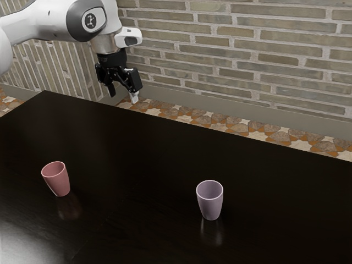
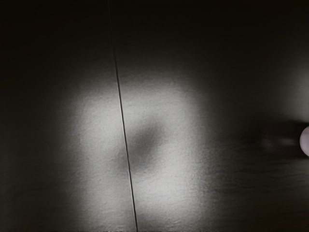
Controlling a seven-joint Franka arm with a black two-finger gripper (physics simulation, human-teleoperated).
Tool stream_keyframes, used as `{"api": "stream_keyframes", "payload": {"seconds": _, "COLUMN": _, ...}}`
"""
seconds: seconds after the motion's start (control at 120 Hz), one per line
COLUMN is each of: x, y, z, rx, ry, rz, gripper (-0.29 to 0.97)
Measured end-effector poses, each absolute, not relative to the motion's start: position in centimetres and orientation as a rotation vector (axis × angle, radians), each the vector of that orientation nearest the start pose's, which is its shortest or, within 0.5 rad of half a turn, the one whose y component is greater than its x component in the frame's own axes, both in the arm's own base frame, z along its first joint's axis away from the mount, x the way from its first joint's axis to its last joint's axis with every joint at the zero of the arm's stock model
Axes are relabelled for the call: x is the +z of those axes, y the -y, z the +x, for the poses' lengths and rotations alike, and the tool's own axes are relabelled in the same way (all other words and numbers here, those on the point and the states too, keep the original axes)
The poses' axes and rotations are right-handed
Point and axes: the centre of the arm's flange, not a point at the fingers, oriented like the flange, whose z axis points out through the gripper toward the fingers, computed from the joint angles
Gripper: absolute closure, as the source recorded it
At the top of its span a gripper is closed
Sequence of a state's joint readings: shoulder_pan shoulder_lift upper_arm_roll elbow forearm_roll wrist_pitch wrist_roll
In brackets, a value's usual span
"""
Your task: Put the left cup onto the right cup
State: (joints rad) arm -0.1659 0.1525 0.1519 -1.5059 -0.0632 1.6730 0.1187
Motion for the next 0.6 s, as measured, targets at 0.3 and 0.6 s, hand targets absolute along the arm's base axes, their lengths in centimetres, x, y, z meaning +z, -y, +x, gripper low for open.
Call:
{"api": "stream_keyframes", "payload": {"seconds": 0.3, "x": 57.7, "y": 2.1, "z": 60.8, "rx": -0.03, "ry": -0.202, "rz": -3.174, "gripper": 0.0}}
{"api": "stream_keyframes", "payload": {"seconds": 0.6, "x": 56.4, "y": 2.1, "z": 60.6, "rx": 0.012, "ry": -0.198, "rz": -3.178, "gripper": 0.0}}
